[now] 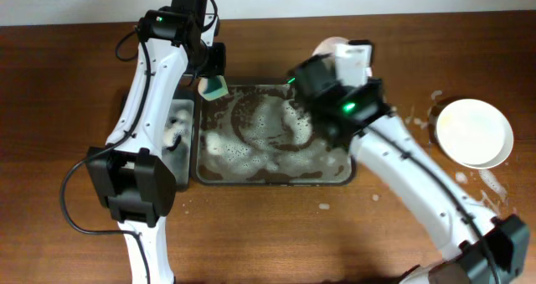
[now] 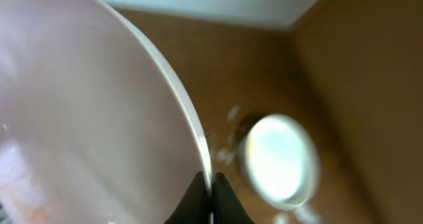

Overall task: Clean dirty plates on tray and stack at the side
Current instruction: 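Lift left gripper away and raise the pink plate with right gripper, then carry the pink plate right toward the plate stack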

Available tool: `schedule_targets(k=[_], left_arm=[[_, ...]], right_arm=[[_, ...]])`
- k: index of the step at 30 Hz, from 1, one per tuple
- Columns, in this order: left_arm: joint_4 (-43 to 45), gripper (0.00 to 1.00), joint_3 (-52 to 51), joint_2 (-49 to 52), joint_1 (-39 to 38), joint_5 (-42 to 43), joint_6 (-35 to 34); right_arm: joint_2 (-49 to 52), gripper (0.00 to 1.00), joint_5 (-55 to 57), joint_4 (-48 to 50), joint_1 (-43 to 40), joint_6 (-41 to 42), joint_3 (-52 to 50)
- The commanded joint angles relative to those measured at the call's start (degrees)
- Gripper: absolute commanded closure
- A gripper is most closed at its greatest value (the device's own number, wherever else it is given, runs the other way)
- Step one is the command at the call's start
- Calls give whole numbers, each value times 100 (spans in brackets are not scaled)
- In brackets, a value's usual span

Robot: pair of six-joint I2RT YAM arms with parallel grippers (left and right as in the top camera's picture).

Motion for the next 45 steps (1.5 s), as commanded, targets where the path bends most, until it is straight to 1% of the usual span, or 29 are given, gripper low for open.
schedule_targets(k=[1, 2, 4, 8, 19, 21, 23, 24, 25, 26, 27, 28, 29, 30, 31, 34, 36, 37, 38, 39, 40, 41, 42, 43, 45], left_arm=[[4, 100, -24, 205, 52, -42, -48], [4, 99, -24, 240, 52, -37, -50], [-2, 100, -24, 382, 52, -20, -50], [-101, 99, -24, 601, 52, 133, -50], [-122, 100, -24, 601, 31, 133, -50], [-118, 99, -24, 601, -9, 133, -50], [-118, 100, -24, 601, -68, 131, -50], [-105, 100, -24, 601, -101, 129, -50], [-79, 100, -24, 601, -111, 127, -50], [-57, 100, -24, 601, -111, 127, -50], [-59, 99, -24, 601, -111, 127, -50], [-39, 100, -24, 601, -111, 127, -50], [-28, 99, -24, 601, -111, 125, -48], [-33, 99, -24, 601, -111, 111, -50], [-28, 100, -24, 601, -111, 111, -50], [-4, 100, -24, 601, -111, 109, -50], [4, 100, -24, 601, -111, 111, -48], [4, 99, -24, 601, -116, 111, -48], [26, 99, -24, 601, -116, 111, -48], [26, 99, -24, 601, -116, 111, -50], [28, 100, -24, 601, -116, 111, -50], [52, 100, -24, 601, -116, 109, -50], [31, 100, -24, 601, -116, 109, -50], [11, 99, -24, 601, -116, 111, -50], [24, 100, -24, 601, -116, 109, -50]], right_arm=[[-22, 96, 2647, 4, 789, 9, 11], [-22, 96, 2942, 26, 964, 9, 11], [-22, 96, 3038, 20, 1147, 7, 11], [-22, 96, 3038, 20, 1145, 7, 11], [-22, 96, 2916, 26, 1141, 7, 11], [-22, 96, 2496, -11, 1134, -44, 9], [-17, 96, 2503, -66, 997, -42, 7], [-17, 96, 2166, 26, 883, -52, 7], [-17, 96, 1143, -11, 916, -343, 7], [-11, 96, 1139, -238, 905, -282, 4], [-13, 96, 1311, -280, 881, 46, 4], [-13, 96, 911, -216, 938, 92, 7], [-11, 96, 942, -310, 957, 94, 2], [-11, 96, 1222, -363, 922, 107, 2], [-13, 96, 925, -212, 909, 179, 2], [-11, 96, 887, -317, 863, 162, 2], [-7, 96, 1517, -595, 656, 188, 2], [-7, 96, 1027, -463, 597, 179, 2], [-7, 96, 730, -531, 616, 109, 2], [-7, 96, 1064, -686, 575, 243, 2], [-9, 96, 737, -566, 573, 439, 2], [-7, 96, 656, -643, 645, 422, 2], [-7, 96, 1003, -741, 614, 492, 2], [-13, 96, 813, -588, 612, 483, 2], [-15, 96, 688, -706, 599, 439, 2]])
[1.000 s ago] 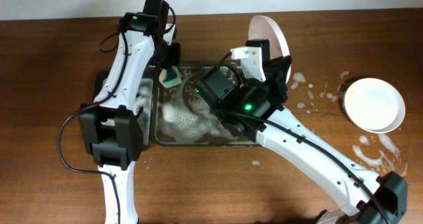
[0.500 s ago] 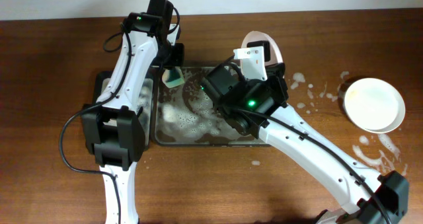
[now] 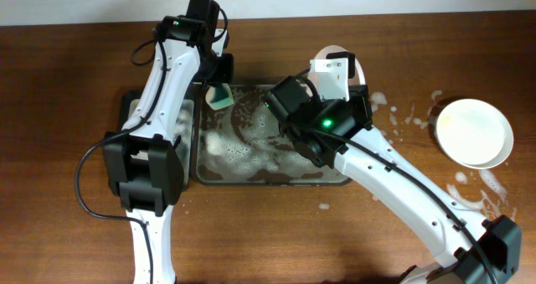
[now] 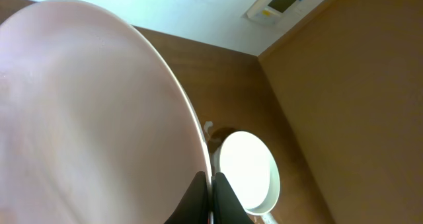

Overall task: Clean dirty plates on tray and stack at the side
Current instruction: 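Carry the pink plate right toward the plate stack, then lower the pink plate onto the white plate stack, release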

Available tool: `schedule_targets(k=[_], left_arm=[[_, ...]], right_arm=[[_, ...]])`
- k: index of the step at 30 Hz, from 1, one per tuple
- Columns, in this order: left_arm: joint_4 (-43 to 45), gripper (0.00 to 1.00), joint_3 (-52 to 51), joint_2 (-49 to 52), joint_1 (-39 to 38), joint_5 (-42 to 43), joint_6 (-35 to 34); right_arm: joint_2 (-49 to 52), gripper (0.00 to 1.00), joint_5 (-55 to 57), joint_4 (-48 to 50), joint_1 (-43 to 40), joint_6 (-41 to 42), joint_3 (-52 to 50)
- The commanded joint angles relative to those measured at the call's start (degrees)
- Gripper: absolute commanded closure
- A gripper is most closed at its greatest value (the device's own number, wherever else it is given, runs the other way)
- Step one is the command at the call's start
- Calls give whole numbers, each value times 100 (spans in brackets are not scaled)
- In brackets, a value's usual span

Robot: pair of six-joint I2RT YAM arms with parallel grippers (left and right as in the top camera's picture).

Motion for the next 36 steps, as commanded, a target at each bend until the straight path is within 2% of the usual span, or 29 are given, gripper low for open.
schedule_targets(k=[1, 6, 8, 11, 15, 20, 22, 26, 29, 31, 36], left_arm=[[-7, 99, -4, 11, -7, 63, -50], [-2, 99, -4, 11, -7, 63, -50], [0, 99, -4, 11, -7, 63, -50], [20, 99, -4, 11, -7, 66, -50], [20, 99, -4, 11, -7, 66, -50], [20, 99, -4, 11, -7, 66, -50], [20, 99, -4, 11, -7, 63, -50], [20, 100, -4, 11, -7, 66, -50], [22, 99, -4, 11, -7, 66, -50], [22, 99, -4, 11, -7, 66, -50], [39, 99, -4, 11, -7, 66, -50]], right_arm=[[-26, 96, -103, -79, -24, 87, 4], [-415, 96, -1414, 46, -293, 90, 15], [-586, 96, -4205, -9, -1290, -175, -37], [-601, 96, -5064, 140, -2181, -236, -756], [-1631, 96, -5882, 713, -2935, -433, -756], [-2120, 96, -7759, 922, -5445, -970, -769], [-2118, 96, -8247, 1209, -6500, -920, -942], [-2107, 96, -8402, 2616, -8421, -243, -2273], [-1908, 96, -8074, 3449, -9186, -13, -3082], [-1543, 96, -7573, 3720, -9270, -15, -3237], [-175, 96, -7565, 4242, -9005, -15, -3237]])
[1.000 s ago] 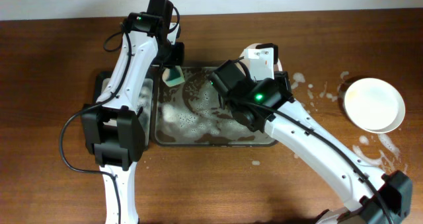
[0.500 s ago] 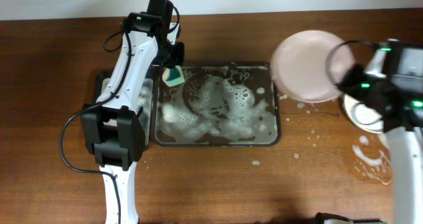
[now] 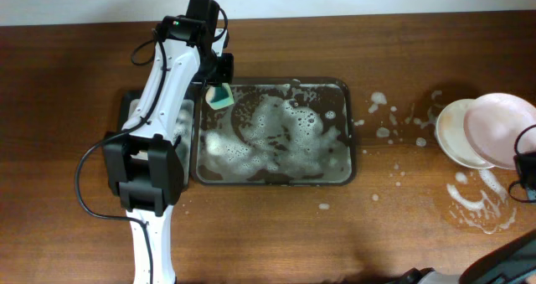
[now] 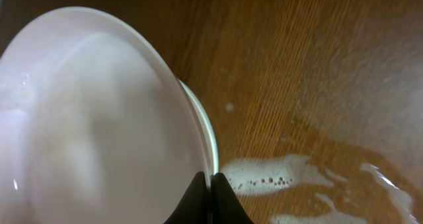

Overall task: Clean dirty plates on tray and stack at the side
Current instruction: 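Lower the pink plate onto the white plate stack, release, then place the sponge in the small left tray with left gripper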

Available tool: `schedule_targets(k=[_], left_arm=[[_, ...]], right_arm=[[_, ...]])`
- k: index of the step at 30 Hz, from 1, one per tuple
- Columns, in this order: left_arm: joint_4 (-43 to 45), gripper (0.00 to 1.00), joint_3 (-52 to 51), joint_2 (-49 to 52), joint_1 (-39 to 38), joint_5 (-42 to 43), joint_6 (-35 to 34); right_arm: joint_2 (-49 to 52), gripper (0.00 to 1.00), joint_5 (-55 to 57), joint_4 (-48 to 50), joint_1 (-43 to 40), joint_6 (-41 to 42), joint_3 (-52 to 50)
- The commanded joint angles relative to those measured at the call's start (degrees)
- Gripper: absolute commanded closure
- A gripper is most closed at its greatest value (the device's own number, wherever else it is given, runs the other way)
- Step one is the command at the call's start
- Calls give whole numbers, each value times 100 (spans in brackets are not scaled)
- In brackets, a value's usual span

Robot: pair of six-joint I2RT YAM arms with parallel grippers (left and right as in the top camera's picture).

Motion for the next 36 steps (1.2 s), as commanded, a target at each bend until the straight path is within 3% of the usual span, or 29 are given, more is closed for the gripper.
schedule_targets(k=[1, 4, 10, 11, 12, 13, 16, 17, 18, 19, 23, 28, 33, 36], left_arm=[[26, 100, -4, 11, -7, 66, -50], [24, 99, -4, 11, -7, 66, -50], [24, 100, -4, 11, -7, 66, -50], [24, 100, -4, 11, -7, 66, -50], [26, 99, -4, 11, -7, 66, -50], [26, 100, -4, 11, -7, 66, -50], [26, 100, -4, 11, -7, 66, -50], [26, 100, -4, 11, -7, 63, -48], [-98, 100, 160, -50, -7, 87, -50], [-271, 99, 400, -131, -7, 72, -50], [-1370, 99, 1191, -671, 2, -654, 61], [-2721, 100, 1187, -1523, 142, -1248, 55], [-2721, 99, 807, -2317, 492, -1851, 59], [-2625, 99, -107, -2385, 863, -1987, 57]], right_arm=[[518, 96, 70, 166, 304, 66, -26], [789, 96, 505, 535, 739, 68, -26], [789, 96, 737, 533, 769, 63, -26], [789, 81, 737, 557, 769, 63, -26], [789, 56, 734, 581, 769, 66, -26], [789, 23, 649, 625, 772, 66, -20], [531, 19, -256, 529, 774, 66, 181], [28, 17, -527, 157, 776, 61, 431], [-741, 7, -885, -323, 828, 55, 621], [-1351, 3, -922, -551, 1064, -28, 629], [-2367, 2, -800, -1016, 2210, -240, 629], [-2378, 2, 212, -1104, 3788, -308, 629], [-2028, 2, 1300, -1102, 5449, -501, 629], [-1473, 2, 1360, -1091, 5982, -590, 629]])
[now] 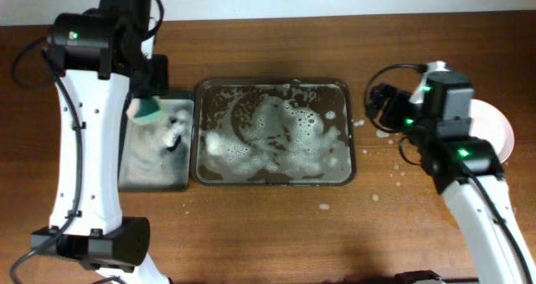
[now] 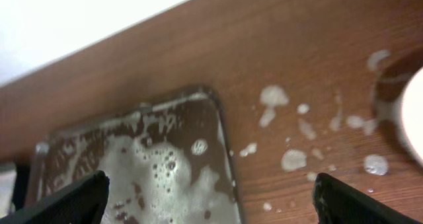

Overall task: Clean dirty plates on tray and stack at the side
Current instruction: 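Place the sponge in the small left tray with left gripper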

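The soapy tray [image 1: 272, 177] holds foam and brown water; no plate shows in it. At the right side the stacked plates [image 1: 502, 131] lie half hidden under my right arm, and their rim [image 2: 414, 112] shows in the right wrist view. My right gripper [image 1: 378, 108] [image 2: 211, 207] is wide open and empty, between the stack and the tray's right edge [image 2: 221, 138], facing the tray. Over the small tray on the left, my left gripper [image 1: 149, 108] is shut on a green sponge [image 1: 151, 112].
A small grey tray [image 1: 134, 175] with suds lies left of the main tray. Foam blobs and wet patches [image 2: 291, 159] dot the wood between the tray and the plates. The table's far edge meets a white wall.
My right gripper let go of the pink plate, now on the stack, and stands open nearer the tray. The left gripper moved the sponge from the tray's top-left corner to over the small tray.
My right gripper held a pink plate by its rim over the soapy tray, the left holding the sponge at the tray's corner. Then the plate was above the white plate at the right. Now it lies there and the gripper is open.
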Available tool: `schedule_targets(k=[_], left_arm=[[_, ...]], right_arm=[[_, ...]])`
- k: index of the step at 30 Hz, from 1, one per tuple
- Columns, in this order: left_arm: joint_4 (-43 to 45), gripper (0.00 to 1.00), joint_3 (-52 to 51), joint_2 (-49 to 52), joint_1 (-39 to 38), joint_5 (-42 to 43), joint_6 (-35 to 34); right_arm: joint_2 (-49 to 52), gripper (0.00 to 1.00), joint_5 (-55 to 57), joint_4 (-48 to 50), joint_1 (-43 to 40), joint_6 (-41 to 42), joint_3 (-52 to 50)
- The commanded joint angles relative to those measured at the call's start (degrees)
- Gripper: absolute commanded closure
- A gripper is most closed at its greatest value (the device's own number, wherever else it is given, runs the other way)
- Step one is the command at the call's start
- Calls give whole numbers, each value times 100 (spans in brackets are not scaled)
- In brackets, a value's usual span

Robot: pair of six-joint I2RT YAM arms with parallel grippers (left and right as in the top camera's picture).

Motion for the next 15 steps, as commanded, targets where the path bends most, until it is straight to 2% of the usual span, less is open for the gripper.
schedule_targets(k=[1, 2, 5, 8, 11, 12, 14, 15], left_arm=[[358, 99, -1130, 4, 398, -385, 52], [782, 100, -1650, 7, 509, -511, 98], [2413, 100, -3281, 7, 573, -411, 962], [3930, 100, -4719, 7, 573, -393, 1025], [4924, 98, -5525, 7, 573, -352, 1023], [5300, 73, -5772, 13, 573, -313, 1019], [5473, 52, -5818, 13, 573, -114, 1021], [5545, 29, -5818, 13, 573, -37, 1021]], right_arm=[[570, 2, 251, 37, 348, -131, -17], [741, 2, 212, 39, 345, -131, -17], [863, 2, 214, 66, 345, -306, -17], [863, 2, 214, 61, 345, -413, -11], [863, 2, 214, 52, 345, -413, -11], [863, 2, 216, 48, 345, -413, -11], [863, 2, 214, 7, 345, -411, -11], [863, 2, 214, -7, 345, -411, -11]])
